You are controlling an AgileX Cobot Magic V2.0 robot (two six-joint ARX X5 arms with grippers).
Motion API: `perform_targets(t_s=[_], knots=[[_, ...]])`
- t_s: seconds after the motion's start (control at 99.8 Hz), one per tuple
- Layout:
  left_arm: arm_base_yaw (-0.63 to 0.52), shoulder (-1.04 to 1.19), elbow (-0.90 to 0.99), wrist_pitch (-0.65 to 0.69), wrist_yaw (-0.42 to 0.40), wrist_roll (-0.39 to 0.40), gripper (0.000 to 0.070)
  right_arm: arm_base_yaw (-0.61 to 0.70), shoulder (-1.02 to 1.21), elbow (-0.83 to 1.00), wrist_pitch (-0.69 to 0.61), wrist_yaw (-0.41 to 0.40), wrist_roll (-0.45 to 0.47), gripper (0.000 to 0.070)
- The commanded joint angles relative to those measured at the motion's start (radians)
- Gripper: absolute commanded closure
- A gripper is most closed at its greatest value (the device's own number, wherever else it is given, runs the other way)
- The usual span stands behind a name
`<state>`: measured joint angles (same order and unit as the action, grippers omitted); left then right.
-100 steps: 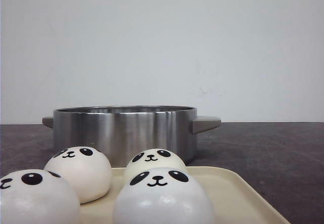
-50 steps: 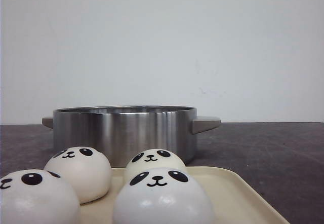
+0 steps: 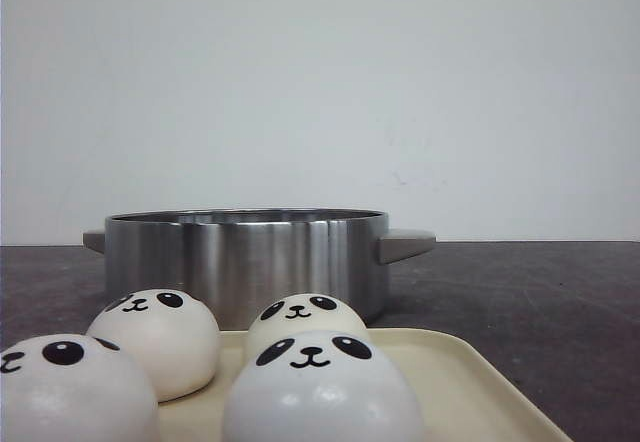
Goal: Steam buns
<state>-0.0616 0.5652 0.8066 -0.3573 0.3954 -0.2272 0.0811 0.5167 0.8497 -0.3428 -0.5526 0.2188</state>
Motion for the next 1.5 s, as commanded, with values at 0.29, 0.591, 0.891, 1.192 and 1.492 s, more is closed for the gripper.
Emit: perform_targets(t_s=[0.29, 0.591, 0.891, 1.192, 1.492], knots=[[-0.090, 0.006, 0.013, -0.024, 0.008, 0.092, 0.0149, 0.082, 0.079, 0.028, -0.007, -0.015, 0.008, 0.0000], [-0.203, 0.083, 0.013, -0.103, -0.033, 0.132, 0.0136, 0.519, 0.312, 0.076, -0.076, 0.310, -0.008, 0.0042], [-0.242, 0.088, 0.013, -0.118, -0.033, 0.128, 0.0136, 0.782, 0.654, 0.187, -0.271, 0.509, 0.203, 0.0041], [-0.306, 0.085, 0.013, -0.122, -0.033, 0.103, 0.0136, 0.790, 0.956, 0.298, -0.417, 0.394, 0.281, 0.0041], [-0.340, 0.085, 0.013, -0.123, -0.033, 0.102, 0.0136, 0.797, 1.086, 0.298, -0.399, 0.364, 0.299, 0.0042]])
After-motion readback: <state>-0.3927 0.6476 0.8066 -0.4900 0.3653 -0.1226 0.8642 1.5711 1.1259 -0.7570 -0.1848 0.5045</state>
